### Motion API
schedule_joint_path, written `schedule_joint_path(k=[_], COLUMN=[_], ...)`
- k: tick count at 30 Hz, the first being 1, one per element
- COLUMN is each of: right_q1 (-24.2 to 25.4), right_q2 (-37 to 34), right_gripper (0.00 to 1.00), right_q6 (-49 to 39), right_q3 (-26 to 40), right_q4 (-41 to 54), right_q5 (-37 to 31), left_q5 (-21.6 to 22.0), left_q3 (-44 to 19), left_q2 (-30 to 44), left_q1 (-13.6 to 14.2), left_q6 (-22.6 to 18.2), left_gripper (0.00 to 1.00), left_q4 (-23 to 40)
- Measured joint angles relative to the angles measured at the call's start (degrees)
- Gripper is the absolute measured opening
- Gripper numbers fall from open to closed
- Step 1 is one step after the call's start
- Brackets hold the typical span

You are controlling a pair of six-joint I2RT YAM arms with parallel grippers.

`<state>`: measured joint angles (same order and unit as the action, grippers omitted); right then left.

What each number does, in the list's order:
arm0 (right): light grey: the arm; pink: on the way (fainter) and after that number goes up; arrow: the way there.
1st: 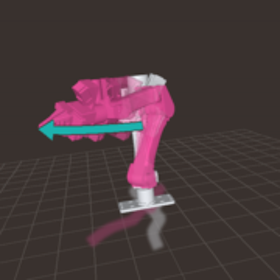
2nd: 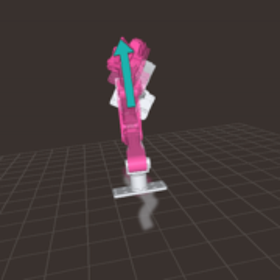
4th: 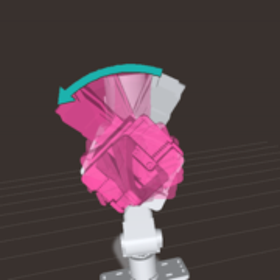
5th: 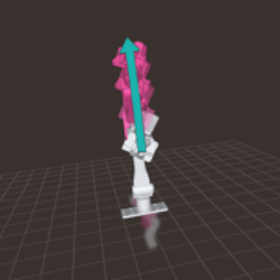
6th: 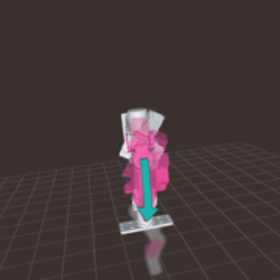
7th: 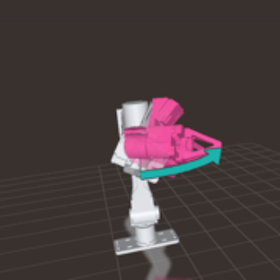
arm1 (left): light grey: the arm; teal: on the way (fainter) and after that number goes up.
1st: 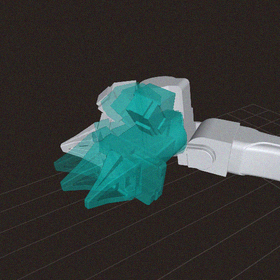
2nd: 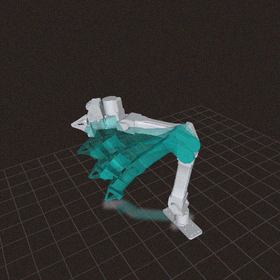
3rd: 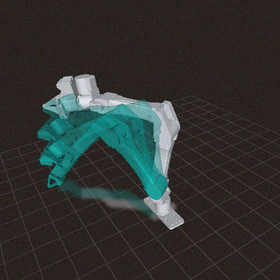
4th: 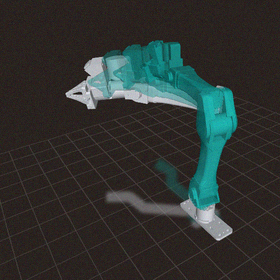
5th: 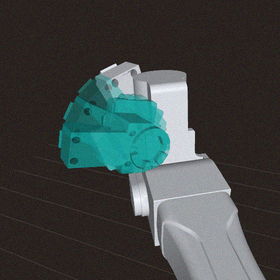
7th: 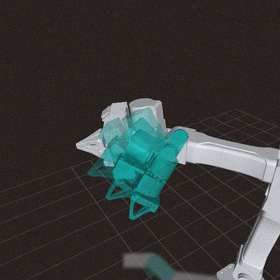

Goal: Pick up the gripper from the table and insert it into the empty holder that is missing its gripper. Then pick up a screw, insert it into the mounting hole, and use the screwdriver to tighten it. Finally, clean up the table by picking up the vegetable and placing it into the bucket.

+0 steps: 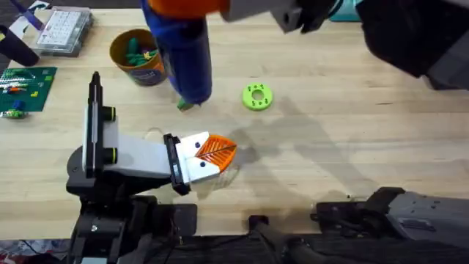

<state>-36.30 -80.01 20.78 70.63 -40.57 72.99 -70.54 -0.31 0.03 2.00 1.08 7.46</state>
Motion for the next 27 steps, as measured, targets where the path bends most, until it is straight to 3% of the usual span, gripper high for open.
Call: schedule_joint_path(k=[27], right_q1=[-3.6], right_q2=[0.0], right_gripper=[0.026], right_q6=[-7.3], right_q3=[-7.5], right_q4=[0.2], right_q5=[-3.8], left_q5=[0.0], left_q3=[0.0], left_q2=[0.0], left_q1=[0.0], left_q6=[0.0], left_gripper=[0.005], left_q4=[0.0])
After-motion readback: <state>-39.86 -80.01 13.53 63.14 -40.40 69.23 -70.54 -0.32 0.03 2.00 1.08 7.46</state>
